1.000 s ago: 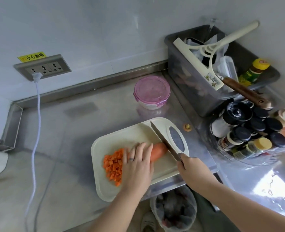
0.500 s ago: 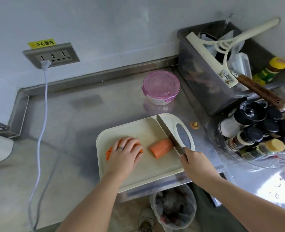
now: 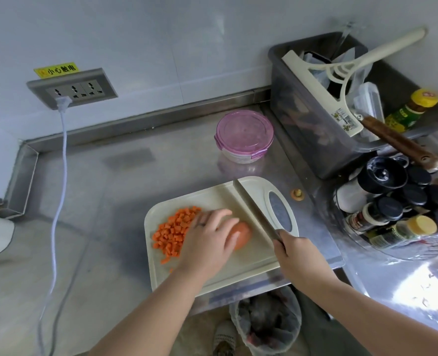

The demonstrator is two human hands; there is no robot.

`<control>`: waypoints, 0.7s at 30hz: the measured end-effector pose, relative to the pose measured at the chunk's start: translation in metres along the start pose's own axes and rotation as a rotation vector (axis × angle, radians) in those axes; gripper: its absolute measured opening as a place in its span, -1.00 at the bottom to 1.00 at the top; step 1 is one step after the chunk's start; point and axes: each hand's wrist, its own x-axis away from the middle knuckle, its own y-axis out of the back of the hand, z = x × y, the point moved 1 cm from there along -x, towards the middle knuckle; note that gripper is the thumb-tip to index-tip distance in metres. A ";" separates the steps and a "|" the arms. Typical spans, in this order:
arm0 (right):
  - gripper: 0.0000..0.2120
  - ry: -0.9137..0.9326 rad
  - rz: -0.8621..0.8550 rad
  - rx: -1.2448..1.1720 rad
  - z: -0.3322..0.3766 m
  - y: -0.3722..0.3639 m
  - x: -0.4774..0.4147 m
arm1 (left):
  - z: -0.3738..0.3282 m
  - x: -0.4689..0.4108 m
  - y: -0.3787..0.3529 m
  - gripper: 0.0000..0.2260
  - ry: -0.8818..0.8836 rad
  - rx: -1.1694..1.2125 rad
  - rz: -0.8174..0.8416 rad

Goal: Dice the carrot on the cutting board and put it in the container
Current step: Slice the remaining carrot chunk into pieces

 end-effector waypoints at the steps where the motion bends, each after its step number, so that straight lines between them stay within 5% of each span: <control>1: -0.69 0.004 0.007 0.001 -0.001 0.001 -0.001 | -0.010 -0.002 -0.004 -0.74 0.011 0.020 0.067; 5: -0.67 0.013 0.034 0.014 -0.002 0.001 -0.005 | -0.026 -0.005 -0.021 -0.69 0.138 0.121 0.218; 13: -0.86 0.122 0.006 0.166 -0.001 0.004 0.006 | -0.028 -0.006 -0.017 -0.86 0.129 0.103 0.119; 21: -0.76 0.106 0.035 0.248 0.000 -0.004 0.008 | -0.028 -0.014 -0.018 -0.88 0.101 0.050 0.130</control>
